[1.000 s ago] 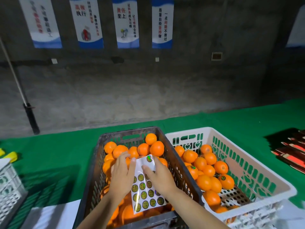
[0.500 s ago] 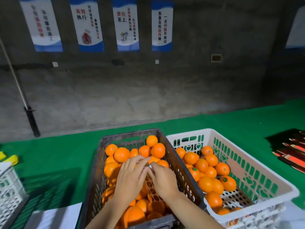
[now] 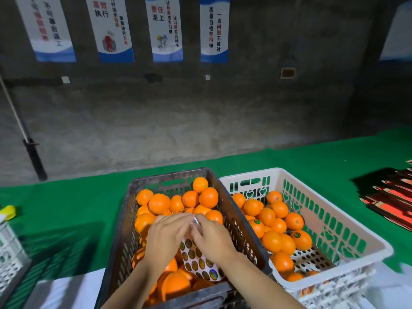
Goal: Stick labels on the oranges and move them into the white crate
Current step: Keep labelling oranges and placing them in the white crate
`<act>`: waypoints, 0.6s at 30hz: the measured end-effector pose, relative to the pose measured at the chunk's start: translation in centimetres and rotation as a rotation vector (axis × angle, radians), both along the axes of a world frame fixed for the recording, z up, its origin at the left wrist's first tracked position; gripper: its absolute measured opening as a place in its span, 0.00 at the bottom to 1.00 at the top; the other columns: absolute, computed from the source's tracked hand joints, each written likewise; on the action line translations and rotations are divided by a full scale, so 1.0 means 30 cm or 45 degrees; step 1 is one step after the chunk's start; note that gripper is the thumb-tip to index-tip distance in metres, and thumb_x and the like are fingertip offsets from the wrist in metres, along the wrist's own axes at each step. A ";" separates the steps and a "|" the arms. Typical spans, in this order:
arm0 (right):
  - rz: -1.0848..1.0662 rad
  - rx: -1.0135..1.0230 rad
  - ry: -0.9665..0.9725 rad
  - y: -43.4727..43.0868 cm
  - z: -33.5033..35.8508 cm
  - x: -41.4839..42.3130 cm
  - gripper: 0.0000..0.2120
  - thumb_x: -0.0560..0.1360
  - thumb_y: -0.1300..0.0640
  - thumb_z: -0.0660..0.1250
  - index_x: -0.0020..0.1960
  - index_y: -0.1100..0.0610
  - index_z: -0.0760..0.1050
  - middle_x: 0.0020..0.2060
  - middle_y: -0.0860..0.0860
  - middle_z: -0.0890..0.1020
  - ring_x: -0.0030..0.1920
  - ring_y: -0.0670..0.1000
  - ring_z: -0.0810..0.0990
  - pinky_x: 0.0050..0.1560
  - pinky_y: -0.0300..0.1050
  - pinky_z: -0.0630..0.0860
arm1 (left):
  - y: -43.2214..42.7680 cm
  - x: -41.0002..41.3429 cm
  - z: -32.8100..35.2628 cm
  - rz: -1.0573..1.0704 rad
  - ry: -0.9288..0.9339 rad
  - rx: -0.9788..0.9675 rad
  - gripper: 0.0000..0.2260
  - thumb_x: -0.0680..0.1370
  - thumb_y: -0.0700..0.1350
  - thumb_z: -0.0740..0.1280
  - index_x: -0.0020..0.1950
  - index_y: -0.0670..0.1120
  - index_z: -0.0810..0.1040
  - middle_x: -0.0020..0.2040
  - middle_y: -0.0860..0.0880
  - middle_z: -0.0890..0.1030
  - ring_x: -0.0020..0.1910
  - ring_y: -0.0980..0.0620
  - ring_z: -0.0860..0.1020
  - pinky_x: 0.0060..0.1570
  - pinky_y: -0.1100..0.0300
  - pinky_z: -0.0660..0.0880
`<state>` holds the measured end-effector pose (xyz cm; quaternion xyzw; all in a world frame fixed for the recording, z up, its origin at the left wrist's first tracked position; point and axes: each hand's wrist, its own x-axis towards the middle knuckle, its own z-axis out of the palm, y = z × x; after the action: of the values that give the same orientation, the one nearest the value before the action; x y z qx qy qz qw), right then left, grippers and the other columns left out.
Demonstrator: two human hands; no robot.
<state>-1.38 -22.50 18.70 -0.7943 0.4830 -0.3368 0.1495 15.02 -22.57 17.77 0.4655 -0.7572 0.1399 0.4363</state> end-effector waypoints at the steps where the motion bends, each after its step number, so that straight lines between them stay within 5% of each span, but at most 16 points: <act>1: 0.029 0.025 -0.024 0.003 0.000 0.004 0.09 0.82 0.52 0.59 0.60 0.52 0.72 0.33 0.46 0.76 0.33 0.50 0.74 0.28 0.43 0.60 | 0.004 -0.001 0.008 0.022 0.036 0.032 0.13 0.77 0.49 0.62 0.53 0.51 0.86 0.52 0.55 0.85 0.52 0.56 0.83 0.46 0.61 0.76; 4: 0.052 0.082 -0.051 0.003 0.000 0.010 0.13 0.82 0.56 0.57 0.66 0.52 0.69 0.33 0.45 0.74 0.30 0.46 0.71 0.27 0.41 0.61 | 0.016 -0.004 0.025 0.055 0.112 0.091 0.14 0.78 0.51 0.62 0.53 0.51 0.86 0.53 0.55 0.85 0.53 0.56 0.83 0.44 0.60 0.79; 8: 0.020 0.263 -0.205 0.006 0.009 0.014 0.10 0.84 0.57 0.55 0.62 0.54 0.72 0.38 0.52 0.78 0.36 0.51 0.75 0.35 0.50 0.70 | 0.027 -0.007 0.036 0.062 0.146 0.124 0.10 0.77 0.48 0.67 0.52 0.50 0.87 0.57 0.53 0.84 0.52 0.54 0.83 0.42 0.56 0.81; 12: 0.094 0.688 -0.582 0.017 0.039 0.035 0.10 0.85 0.60 0.55 0.61 0.55 0.73 0.35 0.50 0.75 0.33 0.46 0.71 0.34 0.39 0.68 | 0.029 -0.010 0.036 0.025 0.166 0.148 0.10 0.73 0.39 0.75 0.52 0.49 0.87 0.57 0.53 0.83 0.49 0.55 0.83 0.40 0.63 0.79; 15: 0.178 0.847 -0.640 0.021 0.056 0.036 0.12 0.84 0.61 0.58 0.64 0.61 0.75 0.49 0.62 0.83 0.45 0.55 0.80 0.46 0.46 0.75 | 0.031 0.002 0.037 -0.019 0.204 0.158 0.08 0.76 0.44 0.70 0.53 0.49 0.86 0.56 0.54 0.84 0.52 0.56 0.82 0.45 0.61 0.81; 18: 0.246 1.027 -0.785 0.022 0.074 0.004 0.12 0.82 0.58 0.63 0.63 0.57 0.79 0.56 0.55 0.85 0.58 0.55 0.83 0.62 0.49 0.77 | 0.029 0.005 0.046 -0.030 0.269 0.174 0.12 0.78 0.49 0.65 0.53 0.49 0.86 0.53 0.55 0.84 0.52 0.59 0.81 0.48 0.62 0.79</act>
<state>-1.27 -21.85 20.92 -0.5784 0.4324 -0.3267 0.6097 15.17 -21.69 19.14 0.4973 -0.7203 0.0329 0.4824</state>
